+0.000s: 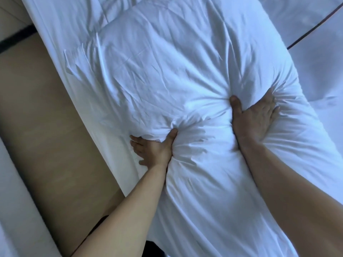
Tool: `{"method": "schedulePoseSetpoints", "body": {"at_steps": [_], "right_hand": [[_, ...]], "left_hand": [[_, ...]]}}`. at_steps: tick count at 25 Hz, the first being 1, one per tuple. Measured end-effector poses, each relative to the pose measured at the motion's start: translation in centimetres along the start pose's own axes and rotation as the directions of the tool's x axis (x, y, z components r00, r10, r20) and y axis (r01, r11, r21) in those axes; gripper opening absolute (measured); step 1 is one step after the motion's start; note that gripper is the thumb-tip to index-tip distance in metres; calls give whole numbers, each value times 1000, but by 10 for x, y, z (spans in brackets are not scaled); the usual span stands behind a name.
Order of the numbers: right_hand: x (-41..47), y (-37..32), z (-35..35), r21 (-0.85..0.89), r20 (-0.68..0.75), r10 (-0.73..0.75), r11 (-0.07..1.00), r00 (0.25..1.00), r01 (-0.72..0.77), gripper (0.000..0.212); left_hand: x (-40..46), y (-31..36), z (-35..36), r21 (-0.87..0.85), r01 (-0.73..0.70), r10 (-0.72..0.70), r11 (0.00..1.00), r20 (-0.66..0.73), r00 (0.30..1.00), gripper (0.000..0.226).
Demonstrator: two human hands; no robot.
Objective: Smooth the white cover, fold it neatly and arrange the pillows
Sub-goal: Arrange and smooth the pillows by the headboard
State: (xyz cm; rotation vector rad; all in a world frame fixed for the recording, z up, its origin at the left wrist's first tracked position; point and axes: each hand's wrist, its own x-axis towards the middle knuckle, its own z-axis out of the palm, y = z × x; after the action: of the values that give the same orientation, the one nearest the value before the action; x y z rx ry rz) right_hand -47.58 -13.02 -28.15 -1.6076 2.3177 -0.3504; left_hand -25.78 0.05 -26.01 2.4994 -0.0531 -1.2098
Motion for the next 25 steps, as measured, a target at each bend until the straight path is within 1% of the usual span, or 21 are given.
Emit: {"method": "schedulePoseSetpoints", "body": {"at_steps": [3, 4, 5, 6, 9, 11, 13, 15, 17, 19, 22, 24, 25], "right_hand": [[2, -3, -7, 54, 22, 62, 997, 998, -63, 128], [2, -4, -9, 53, 27, 79, 995, 996, -81, 128], [2, -6, -10, 54, 29, 92, 994, 995, -93, 124], [1, -8, -11, 53, 34, 97, 994, 995, -98, 114], [-3, -10, -16, 9, 44, 73, 997, 996, -74, 73], [-6, -12, -20, -27, 28, 51, 998, 998, -50, 60], [-10, -18, -29, -35, 10, 59, 998, 998, -59, 56], [-19, -24, -40, -38, -10, 91, 995, 996, -91, 53], [-35, -33, -51, -17, -67, 104, 994, 992, -105, 50], [-45, -44, -65, 34, -134, 137, 990, 981, -134, 46], [-58, -64, -95, 147, -200, 190, 976, 961, -162, 40], [-67, -76, -115, 194, -242, 193, 970, 951, -147, 40], [-73, -82, -126, 222, -270, 187, 967, 945, -128, 41]], "left_hand": [[4, -3, -4, -15, 43, -44, 999, -39, 998, 165], [6, -3, -5, -15, 42, -43, 999, -37, 998, 165], [9, -3, -6, -16, 34, -35, 999, -36, 999, 163], [10, -3, -8, -13, 20, -20, 1000, -40, 999, 158], [10, -7, -16, -33, -64, 61, 997, -95, 994, 138], [11, -12, -21, -88, -132, 121, 987, -116, 986, 134], [9, -15, -29, -158, -189, 173, 969, -110, 979, 126], [8, -16, -40, -217, -209, 196, 954, -78, 978, 114], [3, -18, -56, -268, -227, 225, 936, -40, 974, 97], [-1, -17, -69, -311, -252, 259, 916, -19, 966, 86], [-13, -16, -88, -385, -298, 328, 874, 14, 944, 82], [-21, -19, -101, -429, -321, 366, 845, 24, 930, 78], [-26, -22, -108, -449, -330, 383, 831, 31, 923, 80]]}}
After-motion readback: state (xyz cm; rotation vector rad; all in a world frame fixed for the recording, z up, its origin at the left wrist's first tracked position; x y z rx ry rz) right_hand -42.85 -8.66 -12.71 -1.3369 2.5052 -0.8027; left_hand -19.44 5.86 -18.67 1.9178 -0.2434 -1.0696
